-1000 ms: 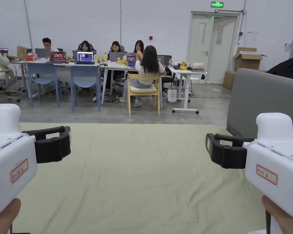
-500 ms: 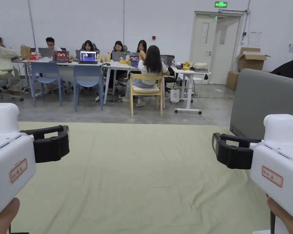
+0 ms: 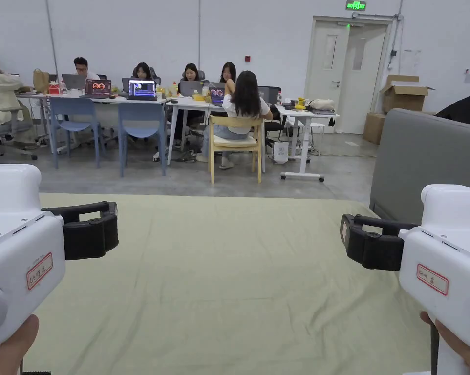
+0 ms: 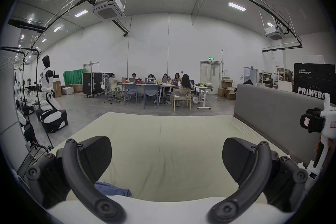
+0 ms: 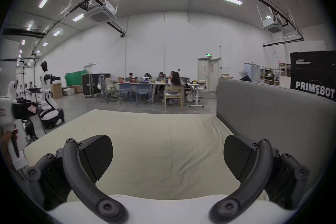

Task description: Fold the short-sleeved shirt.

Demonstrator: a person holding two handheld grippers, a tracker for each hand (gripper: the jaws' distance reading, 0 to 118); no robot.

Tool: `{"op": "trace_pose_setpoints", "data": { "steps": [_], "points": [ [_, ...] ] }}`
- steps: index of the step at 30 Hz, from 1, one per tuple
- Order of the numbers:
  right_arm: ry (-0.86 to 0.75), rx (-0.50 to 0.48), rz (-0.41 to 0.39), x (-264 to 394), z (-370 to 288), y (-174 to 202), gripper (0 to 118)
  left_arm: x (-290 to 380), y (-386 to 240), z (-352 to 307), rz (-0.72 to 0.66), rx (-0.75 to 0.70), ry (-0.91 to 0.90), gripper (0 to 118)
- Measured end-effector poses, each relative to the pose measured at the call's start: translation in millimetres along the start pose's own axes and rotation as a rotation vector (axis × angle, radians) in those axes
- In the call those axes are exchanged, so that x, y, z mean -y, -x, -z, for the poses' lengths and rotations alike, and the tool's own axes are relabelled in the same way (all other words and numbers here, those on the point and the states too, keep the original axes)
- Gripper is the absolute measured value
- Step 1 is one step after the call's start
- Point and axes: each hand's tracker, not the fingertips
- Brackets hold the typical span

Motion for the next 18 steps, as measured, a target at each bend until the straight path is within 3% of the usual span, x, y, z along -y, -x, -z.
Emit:
{"op": "trace_pose_setpoints", "data": {
  "steps": [4, 8, 12, 18],
  "points": [
    [-0.014, -0.005, -0.006, 1, 0, 3, 118, 0, -3, 0, -0.007, 0.019, 0.004, 118],
    [-0.037, -0.098, 0.022, 8, -2, -1, 118, -1, -7, 2, 0.000, 0.025, 0.008, 118],
    [-0.008, -0.092, 0.075, 9, -1, -2, 118, -1, -10, 3, 0.004, 0.037, 0.010, 118],
    [-0.007, -0.091, 0.066, 6, -2, -1, 118, 0, -12, 5, 0.026, 0.045, 0.013, 118]
  ]
}}
